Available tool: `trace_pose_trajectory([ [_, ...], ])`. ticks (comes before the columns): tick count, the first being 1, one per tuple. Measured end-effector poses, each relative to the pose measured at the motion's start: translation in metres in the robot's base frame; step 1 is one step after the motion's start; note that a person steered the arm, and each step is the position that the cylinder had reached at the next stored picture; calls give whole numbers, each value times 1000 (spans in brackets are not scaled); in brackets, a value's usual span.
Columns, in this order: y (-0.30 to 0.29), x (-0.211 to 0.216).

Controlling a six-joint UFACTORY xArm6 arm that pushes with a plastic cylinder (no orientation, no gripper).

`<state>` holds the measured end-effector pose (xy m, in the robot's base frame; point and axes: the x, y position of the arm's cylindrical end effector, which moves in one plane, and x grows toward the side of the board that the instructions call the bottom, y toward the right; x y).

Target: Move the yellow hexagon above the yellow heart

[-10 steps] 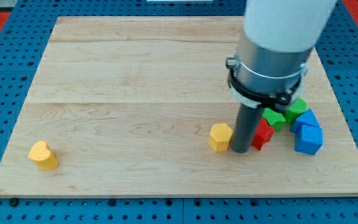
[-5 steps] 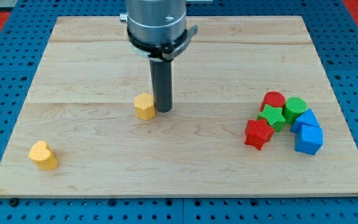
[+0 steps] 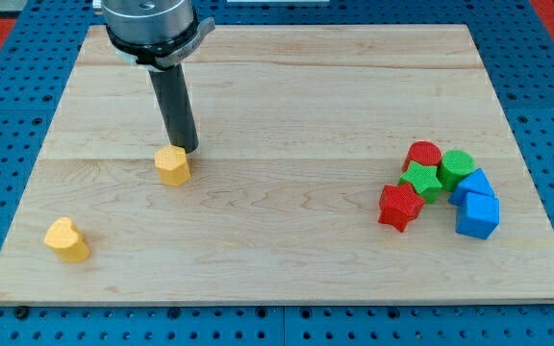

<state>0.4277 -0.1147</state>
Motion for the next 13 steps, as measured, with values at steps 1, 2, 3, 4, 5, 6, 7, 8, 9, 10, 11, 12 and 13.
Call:
trace_pose_trajectory([
  [1,0,10],
  [2,0,24],
  [3,4,32],
  [4,5,46],
  [5,0,54],
  [6,-9,58],
  [7,-23,67],
  [8,-18,77],
  [9,-4,92],
  [10,-9,98],
  [11,-28,98],
  [12,-39,98],
  [13,-49,98],
])
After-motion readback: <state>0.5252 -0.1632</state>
